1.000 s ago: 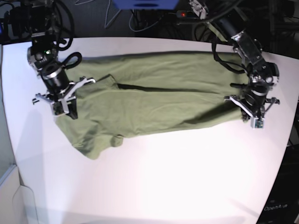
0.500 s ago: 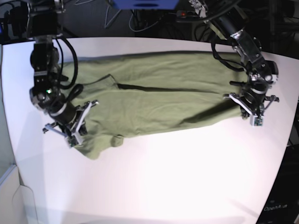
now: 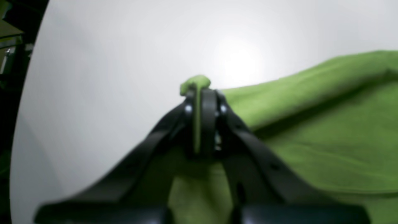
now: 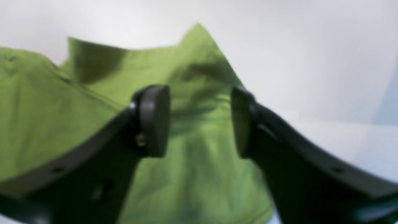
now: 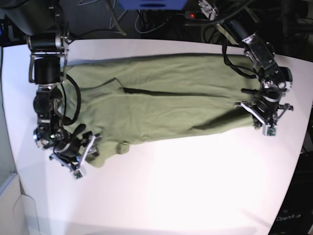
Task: Fold the T-shirt properly
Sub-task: 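Lift the hem edge with both grippers and pull it toward the arms, then fold the hem edge over the shirt with both grippers, rolling it lengthwise, then hold the folded strip ends with both grippers and press them down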
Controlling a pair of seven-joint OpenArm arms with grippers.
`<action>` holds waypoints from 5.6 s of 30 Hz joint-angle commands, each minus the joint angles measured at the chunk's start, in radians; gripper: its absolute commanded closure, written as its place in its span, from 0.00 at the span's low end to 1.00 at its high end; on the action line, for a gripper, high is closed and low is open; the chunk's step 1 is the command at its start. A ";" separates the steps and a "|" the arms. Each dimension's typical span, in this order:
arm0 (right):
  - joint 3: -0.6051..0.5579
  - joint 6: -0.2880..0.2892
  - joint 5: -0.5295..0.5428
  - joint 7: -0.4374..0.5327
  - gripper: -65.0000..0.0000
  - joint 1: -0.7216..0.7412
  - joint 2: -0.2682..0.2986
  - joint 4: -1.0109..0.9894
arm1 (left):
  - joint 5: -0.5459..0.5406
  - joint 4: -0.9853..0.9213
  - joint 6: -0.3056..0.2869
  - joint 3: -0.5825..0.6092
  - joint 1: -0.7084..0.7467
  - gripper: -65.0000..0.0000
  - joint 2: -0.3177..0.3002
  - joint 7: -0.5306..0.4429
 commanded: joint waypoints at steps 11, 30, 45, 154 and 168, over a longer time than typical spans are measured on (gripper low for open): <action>-0.069 0.014 0.007 0.130 0.21 0.100 0.009 -0.088 | -0.019 0.014 0.005 0.003 -0.032 0.97 -0.001 -0.027; -0.080 0.014 0.006 0.280 0.22 0.162 0.019 -0.291 | -0.016 0.014 0.005 0.002 -0.032 0.97 -0.001 -0.027; -0.114 0.014 0.006 0.363 0.55 0.160 0.017 -0.413 | -0.019 0.014 0.005 0.002 -0.032 0.97 -0.001 -0.027; 0.388 0.012 0.012 0.748 1.00 -0.842 -0.175 0.332 | -0.194 0.206 0.005 -0.008 0.276 0.97 0.034 -0.028; 0.397 0.012 0.012 0.747 1.00 -0.840 -0.178 0.332 | -0.194 0.206 0.005 -0.008 0.318 0.97 0.040 -0.028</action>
